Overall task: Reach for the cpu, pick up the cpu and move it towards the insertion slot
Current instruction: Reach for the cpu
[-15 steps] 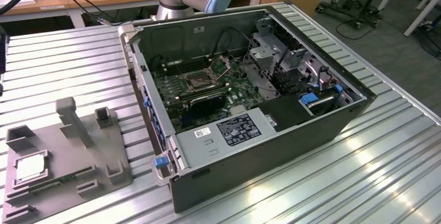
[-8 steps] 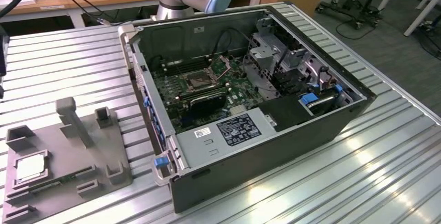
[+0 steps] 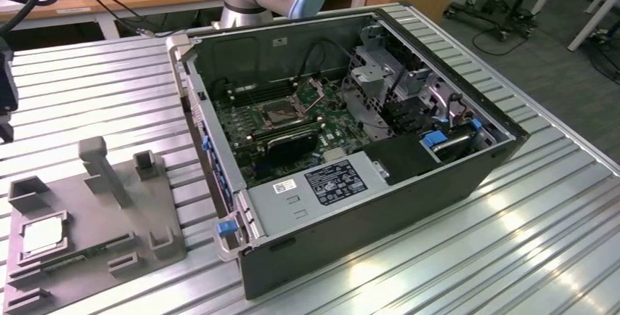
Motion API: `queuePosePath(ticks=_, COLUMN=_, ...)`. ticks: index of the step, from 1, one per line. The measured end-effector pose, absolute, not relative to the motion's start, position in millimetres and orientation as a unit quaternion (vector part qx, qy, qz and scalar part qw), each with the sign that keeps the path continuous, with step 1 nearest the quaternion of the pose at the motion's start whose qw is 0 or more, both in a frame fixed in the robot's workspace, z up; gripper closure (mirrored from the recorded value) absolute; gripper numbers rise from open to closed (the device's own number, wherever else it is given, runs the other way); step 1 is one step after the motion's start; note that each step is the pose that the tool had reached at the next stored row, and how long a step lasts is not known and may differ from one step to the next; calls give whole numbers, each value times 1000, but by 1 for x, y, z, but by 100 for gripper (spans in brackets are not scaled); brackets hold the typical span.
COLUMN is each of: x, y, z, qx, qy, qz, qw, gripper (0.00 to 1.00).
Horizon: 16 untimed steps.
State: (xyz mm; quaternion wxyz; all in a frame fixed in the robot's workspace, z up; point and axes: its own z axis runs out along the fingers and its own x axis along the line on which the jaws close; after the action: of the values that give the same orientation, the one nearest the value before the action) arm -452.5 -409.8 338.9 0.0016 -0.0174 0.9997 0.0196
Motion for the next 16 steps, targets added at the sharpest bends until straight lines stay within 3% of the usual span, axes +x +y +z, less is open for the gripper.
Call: queuePosePath(ticks=16, x=-454, y=-427, z=315, qx=-20, qy=1000, qz=22, qw=4, gripper=36)
